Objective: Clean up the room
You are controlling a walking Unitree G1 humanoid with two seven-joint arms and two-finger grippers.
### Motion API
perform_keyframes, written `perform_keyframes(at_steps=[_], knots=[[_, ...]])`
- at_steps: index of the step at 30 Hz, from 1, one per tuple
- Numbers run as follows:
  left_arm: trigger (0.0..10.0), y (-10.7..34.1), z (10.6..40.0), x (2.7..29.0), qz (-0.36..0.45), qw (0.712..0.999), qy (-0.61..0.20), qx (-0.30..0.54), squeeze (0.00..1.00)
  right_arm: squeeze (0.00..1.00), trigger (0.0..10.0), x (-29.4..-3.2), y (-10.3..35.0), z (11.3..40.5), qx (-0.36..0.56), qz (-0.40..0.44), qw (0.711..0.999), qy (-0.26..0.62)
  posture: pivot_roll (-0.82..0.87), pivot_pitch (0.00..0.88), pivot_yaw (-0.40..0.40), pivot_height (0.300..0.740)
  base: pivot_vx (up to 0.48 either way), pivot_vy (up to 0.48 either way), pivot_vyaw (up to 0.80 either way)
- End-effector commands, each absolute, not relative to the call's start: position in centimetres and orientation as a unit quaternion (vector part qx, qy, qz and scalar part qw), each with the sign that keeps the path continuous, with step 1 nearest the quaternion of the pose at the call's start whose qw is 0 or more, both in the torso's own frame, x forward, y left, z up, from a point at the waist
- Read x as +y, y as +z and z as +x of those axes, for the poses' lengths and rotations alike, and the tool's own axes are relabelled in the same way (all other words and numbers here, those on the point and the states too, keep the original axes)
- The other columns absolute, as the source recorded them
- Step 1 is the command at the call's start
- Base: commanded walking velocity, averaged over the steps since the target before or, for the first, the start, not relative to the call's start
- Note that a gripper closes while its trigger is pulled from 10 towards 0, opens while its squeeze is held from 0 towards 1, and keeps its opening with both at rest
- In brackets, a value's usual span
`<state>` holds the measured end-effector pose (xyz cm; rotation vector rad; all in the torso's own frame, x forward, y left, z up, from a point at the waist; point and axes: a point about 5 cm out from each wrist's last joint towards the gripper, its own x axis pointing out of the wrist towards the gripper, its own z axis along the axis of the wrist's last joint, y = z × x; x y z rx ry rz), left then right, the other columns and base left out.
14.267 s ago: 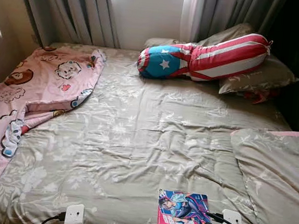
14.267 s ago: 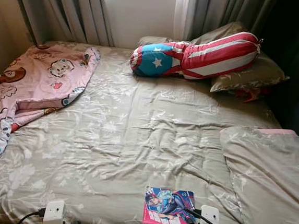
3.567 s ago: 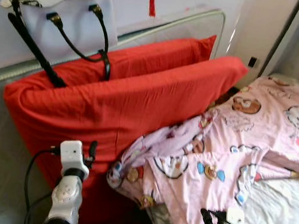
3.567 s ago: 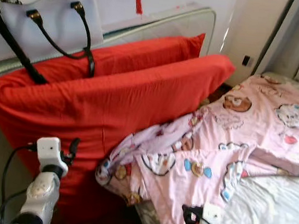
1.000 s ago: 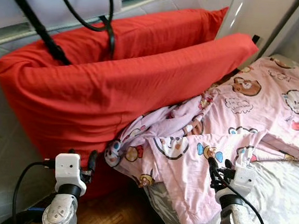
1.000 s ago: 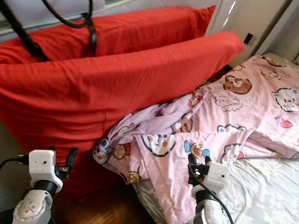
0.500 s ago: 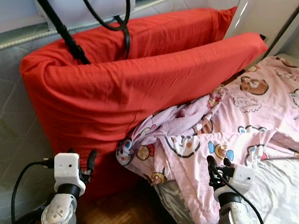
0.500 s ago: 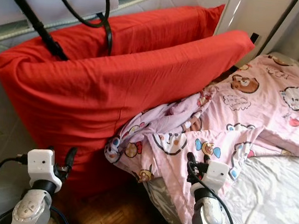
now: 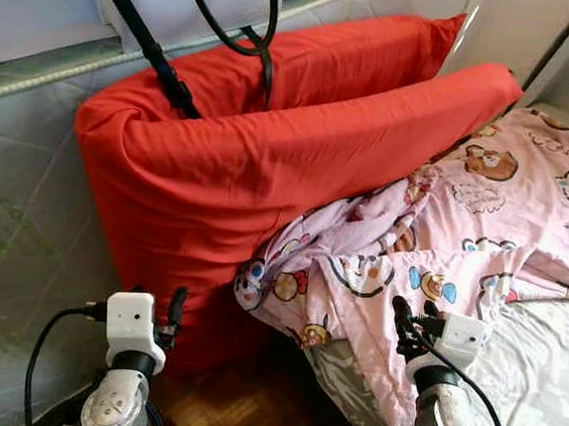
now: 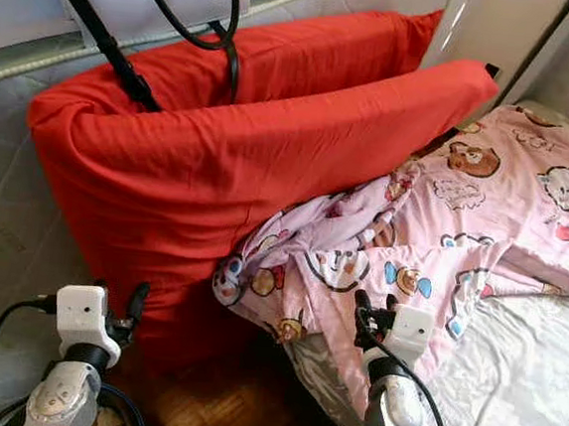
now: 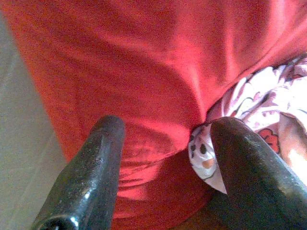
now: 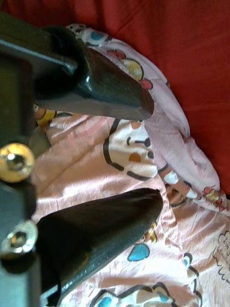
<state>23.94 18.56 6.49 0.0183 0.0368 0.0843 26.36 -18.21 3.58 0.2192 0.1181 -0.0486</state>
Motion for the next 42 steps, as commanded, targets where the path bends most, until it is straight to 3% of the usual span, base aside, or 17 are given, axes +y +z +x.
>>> perform_keyframes(at_steps=[1,28,33,42], knots=[[10.0,6.39,23.78,18.39,0.009,0.999,0.042,0.023,0.00,0.00,10.0,-18.71,3.60,26.12,0.061,0.111,0.991,-0.034,-0.08,0.166,-0.022,0.740,0.000,0.000,0.00],[10.0,6.38,23.83,17.75,-0.023,0.998,0.049,0.023,0.00,0.00,10.0,-19.19,3.67,26.42,0.077,0.058,0.995,-0.005,-0.10,0.174,-0.034,0.740,0.000,0.000,0.00],[10.0,6.31,23.75,17.84,-0.022,0.998,0.048,0.024,0.00,0.00,10.0,-18.87,3.68,26.35,0.071,0.052,0.996,0.000,-0.10,0.170,-0.030,0.716,0.000,0.000,0.00],[10.0,6.17,23.57,18.05,-0.018,0.998,0.049,0.027,0.00,0.00,10.0,-18.90,3.38,26.16,0.075,0.057,0.996,-0.008,-0.09,0.160,-0.025,0.716,0.000,0.000,0.00]])
